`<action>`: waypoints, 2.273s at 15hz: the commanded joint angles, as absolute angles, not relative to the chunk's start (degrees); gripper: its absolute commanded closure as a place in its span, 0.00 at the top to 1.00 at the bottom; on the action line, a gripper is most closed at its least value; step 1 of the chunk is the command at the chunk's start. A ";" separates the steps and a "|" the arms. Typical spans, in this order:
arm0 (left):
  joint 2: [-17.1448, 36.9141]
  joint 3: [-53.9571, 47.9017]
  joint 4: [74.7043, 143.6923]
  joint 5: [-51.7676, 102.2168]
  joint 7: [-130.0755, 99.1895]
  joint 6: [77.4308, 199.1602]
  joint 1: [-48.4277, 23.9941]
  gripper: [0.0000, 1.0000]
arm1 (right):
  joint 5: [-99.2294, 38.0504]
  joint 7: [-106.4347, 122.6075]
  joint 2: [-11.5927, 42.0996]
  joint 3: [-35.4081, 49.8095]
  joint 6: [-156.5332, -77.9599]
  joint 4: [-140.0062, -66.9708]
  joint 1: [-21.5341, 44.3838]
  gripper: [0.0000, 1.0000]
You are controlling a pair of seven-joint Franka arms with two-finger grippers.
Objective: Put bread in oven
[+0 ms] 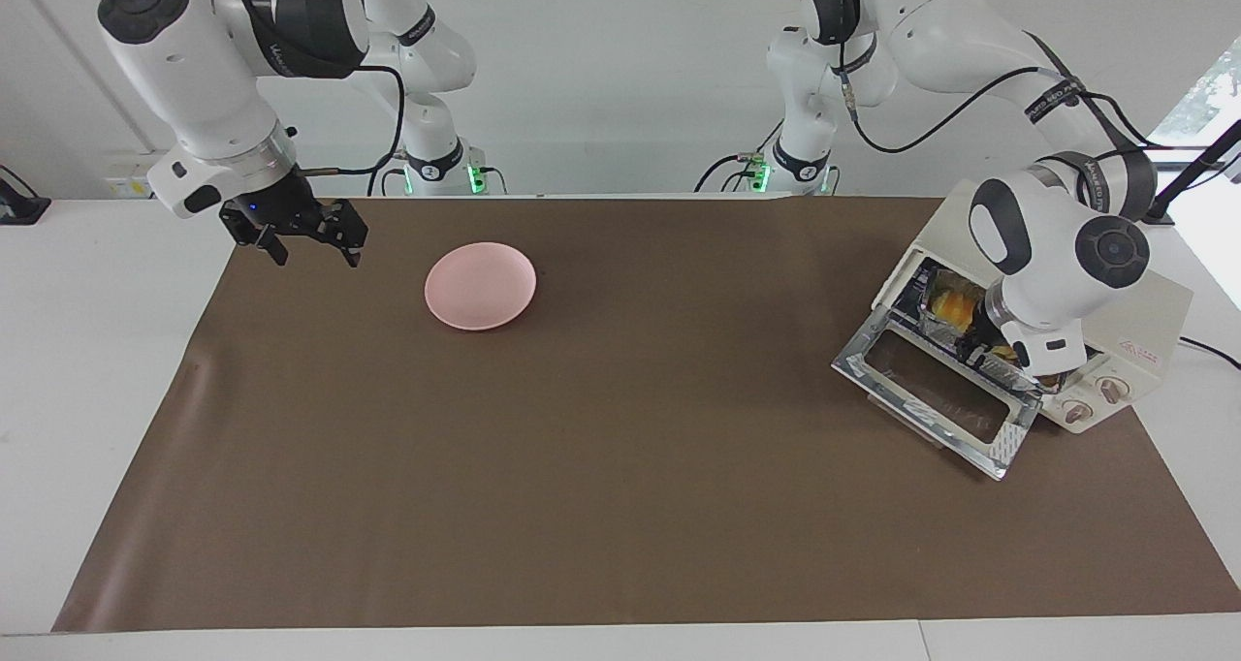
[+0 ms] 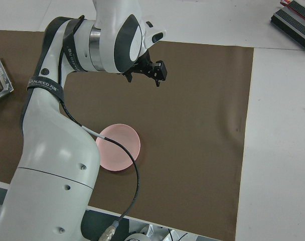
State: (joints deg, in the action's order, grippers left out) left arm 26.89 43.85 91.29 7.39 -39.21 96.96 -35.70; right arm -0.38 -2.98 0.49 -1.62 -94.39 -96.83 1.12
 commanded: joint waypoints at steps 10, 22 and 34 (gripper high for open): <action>23.82 44.30 94.57 5.45 -33.58 97.38 -36.83 1.00 | 0.44 -2.20 -0.53 -0.88 -94.75 -97.82 0.18 1.00; 19.62 44.30 84.46 5.89 -13.24 100.64 -36.65 1.00 | 0.44 -2.20 -0.53 -0.88 -94.66 -97.82 0.18 1.00; 6.77 40.44 86.31 5.36 9.23 83.61 -37.97 1.00 | 0.44 -2.20 -0.53 -0.79 -94.75 -97.82 0.18 1.00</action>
